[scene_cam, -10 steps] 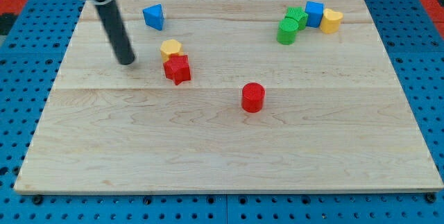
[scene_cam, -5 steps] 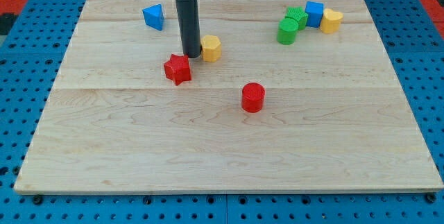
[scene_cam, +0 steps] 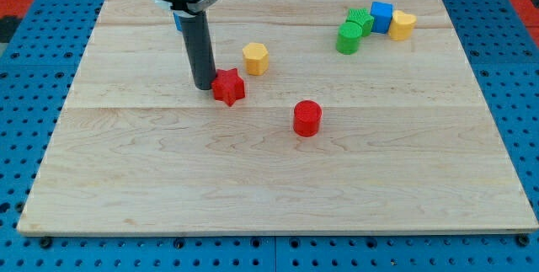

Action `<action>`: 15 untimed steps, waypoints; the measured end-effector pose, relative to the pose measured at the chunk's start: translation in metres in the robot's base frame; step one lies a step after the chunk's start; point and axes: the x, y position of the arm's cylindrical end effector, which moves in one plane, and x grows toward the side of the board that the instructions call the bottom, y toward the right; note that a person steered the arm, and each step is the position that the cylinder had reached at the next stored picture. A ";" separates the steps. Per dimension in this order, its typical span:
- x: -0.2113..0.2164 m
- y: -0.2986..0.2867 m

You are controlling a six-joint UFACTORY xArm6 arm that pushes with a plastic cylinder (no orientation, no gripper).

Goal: Keep the red blocks with the yellow hexagon in a vertical line

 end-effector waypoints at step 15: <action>0.095 0.106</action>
